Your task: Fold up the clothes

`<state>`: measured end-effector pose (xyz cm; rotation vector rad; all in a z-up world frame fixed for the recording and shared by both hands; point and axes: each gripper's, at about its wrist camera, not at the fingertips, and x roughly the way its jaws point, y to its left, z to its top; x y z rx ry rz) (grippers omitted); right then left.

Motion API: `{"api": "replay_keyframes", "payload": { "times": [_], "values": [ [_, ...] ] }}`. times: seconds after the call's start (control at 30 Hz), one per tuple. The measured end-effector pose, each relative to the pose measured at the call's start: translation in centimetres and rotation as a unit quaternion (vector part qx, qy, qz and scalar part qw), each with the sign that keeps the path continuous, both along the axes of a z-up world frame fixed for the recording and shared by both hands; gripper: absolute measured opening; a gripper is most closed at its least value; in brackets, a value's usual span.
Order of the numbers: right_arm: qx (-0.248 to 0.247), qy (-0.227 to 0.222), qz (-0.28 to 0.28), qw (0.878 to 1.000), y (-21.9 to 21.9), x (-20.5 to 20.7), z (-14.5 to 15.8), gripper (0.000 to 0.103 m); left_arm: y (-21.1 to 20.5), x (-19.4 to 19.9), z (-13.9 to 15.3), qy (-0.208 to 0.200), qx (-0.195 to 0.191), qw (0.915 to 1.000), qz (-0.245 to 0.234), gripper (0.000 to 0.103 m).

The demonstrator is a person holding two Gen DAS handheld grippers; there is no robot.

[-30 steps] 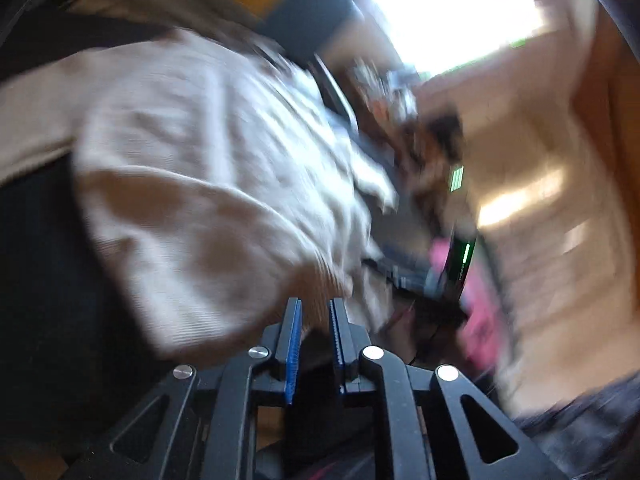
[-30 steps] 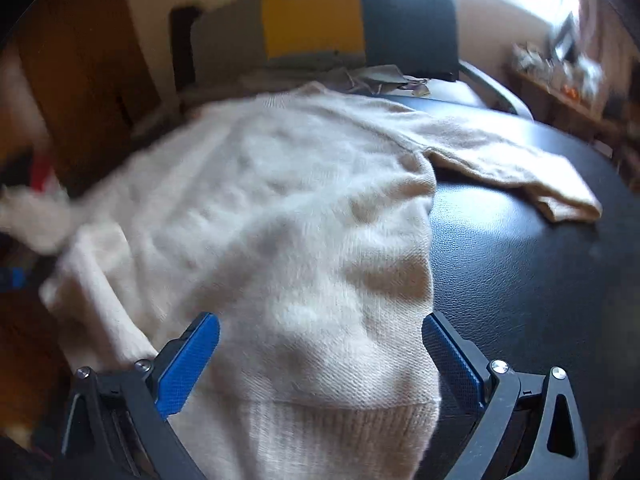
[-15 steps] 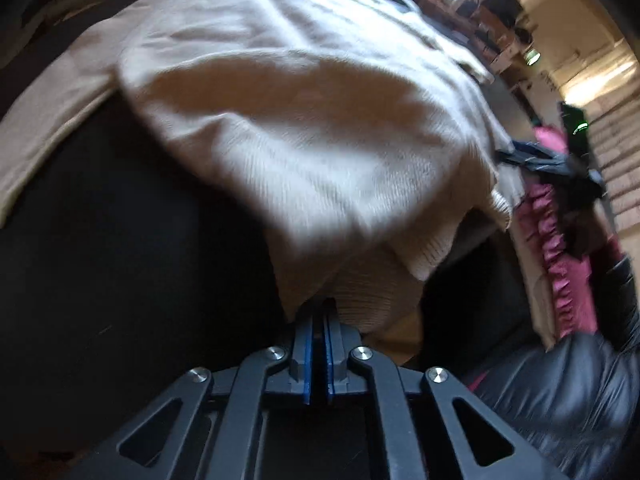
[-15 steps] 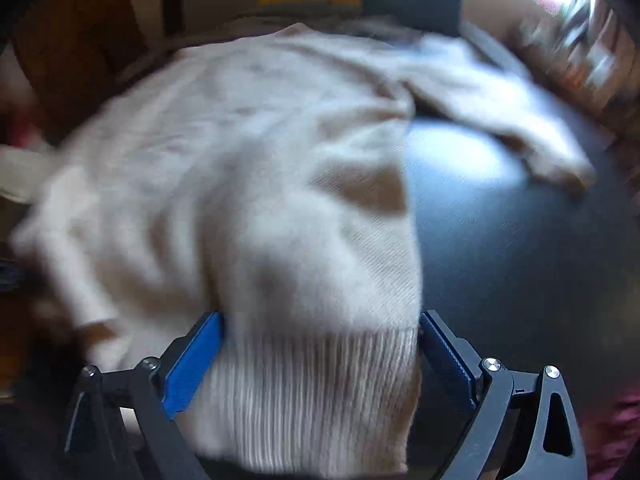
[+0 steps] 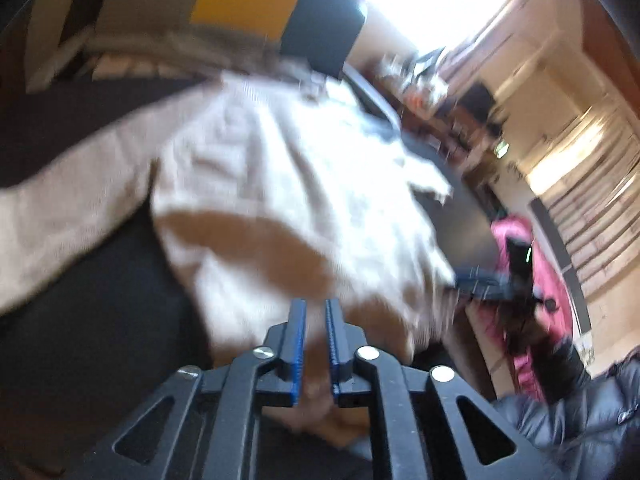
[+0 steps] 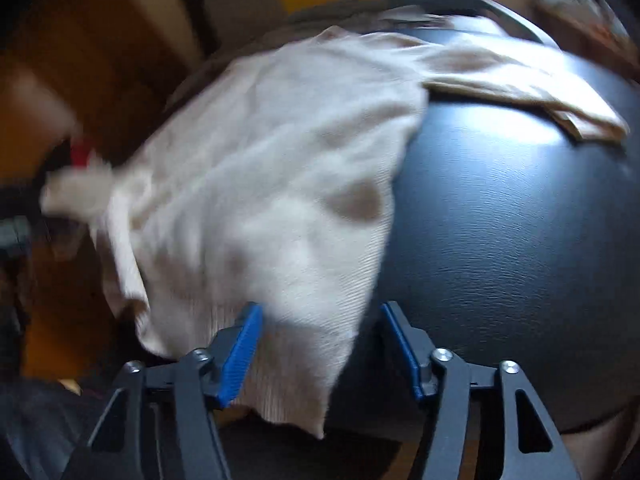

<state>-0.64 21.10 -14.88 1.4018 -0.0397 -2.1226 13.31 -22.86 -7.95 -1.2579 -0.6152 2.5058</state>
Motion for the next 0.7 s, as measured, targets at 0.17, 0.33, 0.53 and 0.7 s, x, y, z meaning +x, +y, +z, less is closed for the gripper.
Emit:
{"api": "replay_keyframes", "payload": {
  "times": [0.17, 0.33, 0.53, 0.7],
  "values": [
    [-0.019, -0.013, 0.039, 0.999, -1.9, 1.4, 0.3, 0.01, 0.5, -5.1, -2.0, -0.003, -0.019, 0.9997, 0.018, 0.015],
    [-0.185, 0.032, 0.039, 0.981, 0.0, 2.0, 9.4, 0.005, 1.7, -8.4, -5.5, -0.093, -0.154, 0.9834, -0.026, 0.015],
    [-0.26, 0.108, 0.023, 0.959, 1.4, 0.1, 16.5, 0.005, -0.2, -8.3, -8.6, -0.155, -0.241, 0.9582, -0.004, 0.018],
    [-0.236, 0.031, -0.019, 0.971, 1.2, -4.4, 12.0, 0.008, -2.2, -5.7, -6.2, -0.101, -0.198, 0.9726, 0.068, 0.014]
  ]
}}
